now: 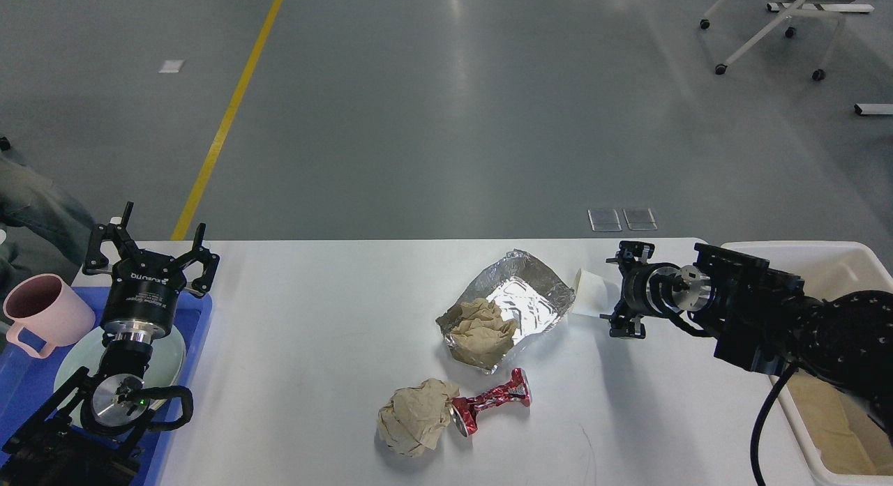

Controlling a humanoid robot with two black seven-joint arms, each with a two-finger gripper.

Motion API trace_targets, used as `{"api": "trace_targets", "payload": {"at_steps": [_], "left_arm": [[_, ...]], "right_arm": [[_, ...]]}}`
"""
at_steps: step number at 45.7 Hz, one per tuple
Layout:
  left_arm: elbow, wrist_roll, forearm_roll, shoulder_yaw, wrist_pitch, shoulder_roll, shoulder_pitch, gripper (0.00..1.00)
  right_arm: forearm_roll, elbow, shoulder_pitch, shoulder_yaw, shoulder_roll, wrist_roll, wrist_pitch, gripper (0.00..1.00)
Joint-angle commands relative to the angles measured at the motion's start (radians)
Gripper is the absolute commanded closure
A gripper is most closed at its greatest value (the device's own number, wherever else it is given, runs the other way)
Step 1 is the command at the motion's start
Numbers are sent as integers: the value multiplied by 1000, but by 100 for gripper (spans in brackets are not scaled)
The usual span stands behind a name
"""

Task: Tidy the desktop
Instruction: 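Grasp the small white box beside the foil with the right gripper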

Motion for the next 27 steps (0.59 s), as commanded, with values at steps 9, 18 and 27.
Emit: {"api": "trace_targets", "payload": {"at_steps": [9, 18, 27], "left_arm": [[0, 0, 0, 0, 0, 0, 0, 4], [0, 0, 0, 0, 0, 0, 0, 4], [0, 0, 0, 0, 0, 0, 0, 4]], "right_arm": [[2, -28, -25, 26, 25, 4, -20, 2], [2, -51, -48, 34, 42, 7, -43, 4], [2, -60, -62, 71, 59, 7, -43, 11]]}}
